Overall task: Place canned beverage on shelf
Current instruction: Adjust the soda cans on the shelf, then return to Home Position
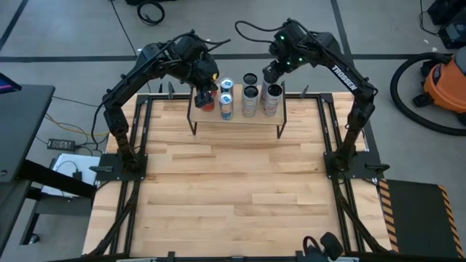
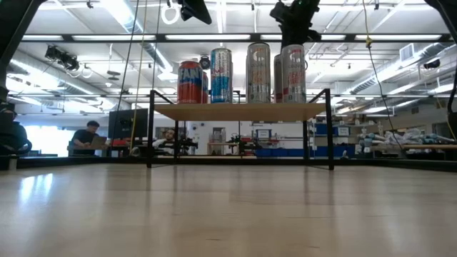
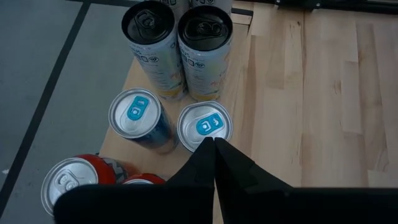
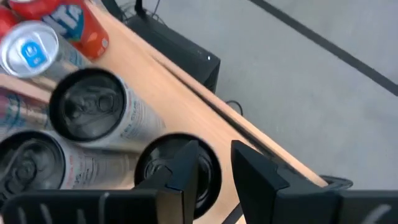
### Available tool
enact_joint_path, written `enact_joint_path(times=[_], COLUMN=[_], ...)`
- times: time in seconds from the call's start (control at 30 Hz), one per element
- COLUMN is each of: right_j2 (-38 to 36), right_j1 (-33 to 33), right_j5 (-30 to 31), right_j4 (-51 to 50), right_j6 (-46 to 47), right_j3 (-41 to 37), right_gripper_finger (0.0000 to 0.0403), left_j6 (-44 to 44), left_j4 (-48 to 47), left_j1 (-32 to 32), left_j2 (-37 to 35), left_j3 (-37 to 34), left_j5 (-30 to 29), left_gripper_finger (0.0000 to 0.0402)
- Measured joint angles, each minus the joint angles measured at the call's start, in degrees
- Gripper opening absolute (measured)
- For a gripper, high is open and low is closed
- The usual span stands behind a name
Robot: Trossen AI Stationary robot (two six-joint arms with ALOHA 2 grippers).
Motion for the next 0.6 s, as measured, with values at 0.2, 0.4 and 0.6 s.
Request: enact_joint_path(times=[0.2, 0.4, 0.6], right_j2=[-1.62, -6.37, -13.65], right_j1=[0.44, 2.62, 4.21], right_j5=[0.0, -0.64, -2.73], right_j4=[0.96, 1.73, 5.27], right_j6=[-0.54, -3.3, -6.79], right_j3=[0.0, -0.02, -0.02], right_gripper_finger=[0.0104, 0.0104, 0.0104], left_j6=[-0.02, -0.04, -0.55], left_j4=[-0.12, -2.02, -4.33], left_j1=[0.0, 0.02, 0.0], left_j2=[0.0, -0.7, -3.55], left_j3=[0.01, -0.03, -0.01], left_j5=[-0.21, -0.52, 2.56], left_gripper_finger=[0.0009, 0.0009, 0.0009])
